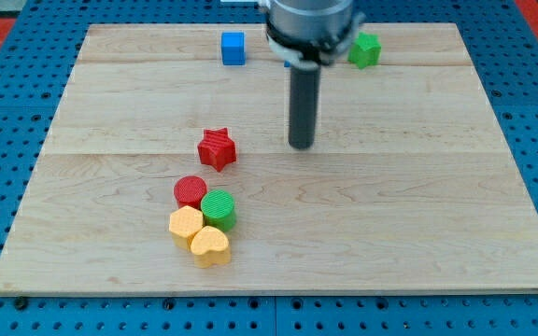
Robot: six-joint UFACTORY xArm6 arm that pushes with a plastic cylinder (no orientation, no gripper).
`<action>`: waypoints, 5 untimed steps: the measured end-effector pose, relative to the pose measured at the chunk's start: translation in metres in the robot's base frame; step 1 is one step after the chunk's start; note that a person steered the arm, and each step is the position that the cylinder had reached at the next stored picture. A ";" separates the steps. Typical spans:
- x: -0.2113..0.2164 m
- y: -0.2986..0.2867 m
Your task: Move the green circle to the center of the board
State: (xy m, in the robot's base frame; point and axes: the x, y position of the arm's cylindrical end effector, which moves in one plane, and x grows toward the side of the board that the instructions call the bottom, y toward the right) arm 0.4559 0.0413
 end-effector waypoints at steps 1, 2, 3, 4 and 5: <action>0.077 -0.014; 0.121 -0.063; 0.102 -0.112; 0.060 -0.116; 0.029 -0.116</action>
State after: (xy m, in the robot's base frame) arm 0.4850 -0.0752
